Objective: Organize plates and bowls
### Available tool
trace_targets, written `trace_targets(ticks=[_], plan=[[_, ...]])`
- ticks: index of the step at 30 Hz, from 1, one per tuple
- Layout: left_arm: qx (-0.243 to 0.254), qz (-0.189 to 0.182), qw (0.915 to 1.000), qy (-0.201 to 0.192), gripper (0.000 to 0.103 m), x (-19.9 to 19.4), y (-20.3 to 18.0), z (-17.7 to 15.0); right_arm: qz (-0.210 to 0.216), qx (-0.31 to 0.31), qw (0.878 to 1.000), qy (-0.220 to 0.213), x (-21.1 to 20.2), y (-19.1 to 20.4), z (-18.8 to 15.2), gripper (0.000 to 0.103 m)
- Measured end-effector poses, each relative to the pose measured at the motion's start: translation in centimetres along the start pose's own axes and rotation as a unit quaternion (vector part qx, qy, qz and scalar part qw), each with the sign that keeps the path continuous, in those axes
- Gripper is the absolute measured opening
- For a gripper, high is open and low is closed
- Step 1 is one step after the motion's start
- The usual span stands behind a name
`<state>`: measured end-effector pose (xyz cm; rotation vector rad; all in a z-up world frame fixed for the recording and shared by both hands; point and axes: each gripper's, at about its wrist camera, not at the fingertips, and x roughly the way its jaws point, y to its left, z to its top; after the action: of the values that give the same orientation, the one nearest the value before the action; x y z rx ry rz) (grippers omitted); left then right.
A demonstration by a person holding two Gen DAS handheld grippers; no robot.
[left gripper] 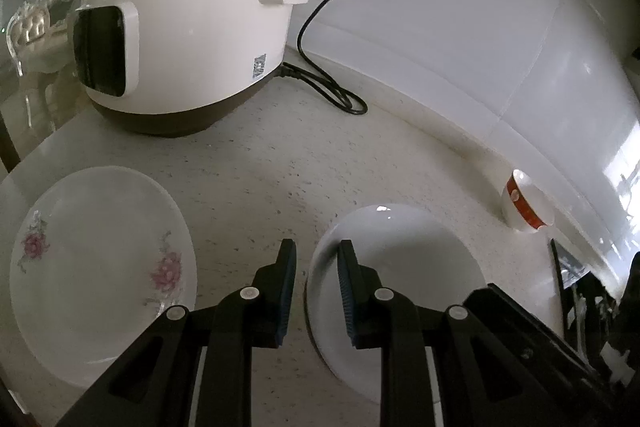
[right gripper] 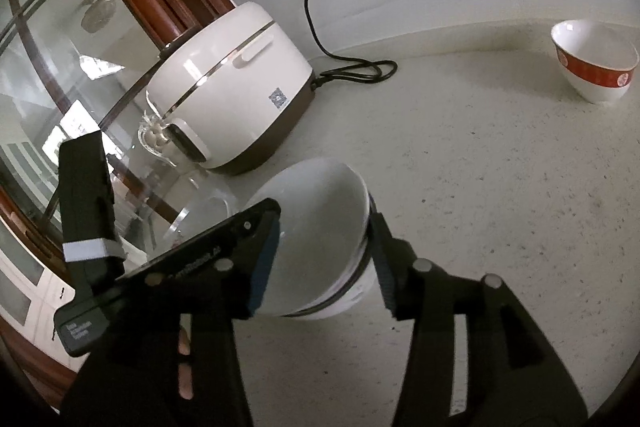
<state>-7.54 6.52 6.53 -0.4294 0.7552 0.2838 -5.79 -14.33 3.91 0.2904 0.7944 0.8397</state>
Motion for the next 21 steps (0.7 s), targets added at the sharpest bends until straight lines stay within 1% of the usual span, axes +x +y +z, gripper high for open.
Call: trace_targets(ticks=[1,2,3,5,6,7,8,9,10,12,17,21], plan=[[-0.003,0.000,1.0000,-0.003,0.025,-0.2,0.1,0.1,-0.002,-0.001,1.000,-0.003,-0.1,0.0,0.1,0.061],[-0.005,-0.002,1.0000,-0.008,0.025,-0.5,0.1,0.1,-0.005,0.000,1.000,-0.008,-0.3,0.0,0.1,0.066],[-0.006,-0.004,0.9999,-0.014,0.026,-0.9,0.1,0.2,-0.005,0.004,1.000,-0.019,-0.7,-0.2,0.3,0.067],[-0.001,0.005,0.9997,-0.025,0.037,-1.5,-0.2,0.3,-0.004,0.014,0.999,-0.028,-1.2,-0.6,0.5,0.070],[0.004,0.007,0.9994,-0.033,0.054,-1.9,-0.5,0.3,-0.004,0.021,0.999,-0.031,-1.4,-1.0,0.6,0.070],[0.005,0.007,0.9992,-0.038,0.074,-2.2,-0.6,0.3,-0.004,0.028,0.999,-0.034,-1.6,-1.3,0.7,0.071],[0.006,0.010,0.9989,-0.046,0.081,-2.5,-0.7,0.3,-0.002,0.035,0.999,-0.035,-1.7,-1.5,0.8,0.072],[0.008,0.014,0.9983,-0.056,0.085,-2.9,-0.9,0.2,0.001,0.043,0.998,-0.034,-1.7,-1.8,0.8,0.073],[0.013,0.020,0.9975,-0.067,0.085,-3.2,-1.2,0.1,0.007,0.049,0.998,-0.032,-1.6,-2.0,0.9,0.074],[0.026,0.032,0.9963,-0.075,0.086,-3.6,-1.6,0.1,0.014,0.056,0.998,-0.025,-1.4,-2.1,0.8,0.075],[0.039,0.055,0.9953,-0.069,0.088,-3.4,-1.9,0.0,0.015,0.064,0.998,-0.019,-1.2,-2.4,0.7,0.082],[0.048,0.053,0.9954,-0.065,0.088,-3.4,-2.2,-0.2,0.015,0.084,0.996,-0.025,-1.6,-3.3,0.9,0.085]])
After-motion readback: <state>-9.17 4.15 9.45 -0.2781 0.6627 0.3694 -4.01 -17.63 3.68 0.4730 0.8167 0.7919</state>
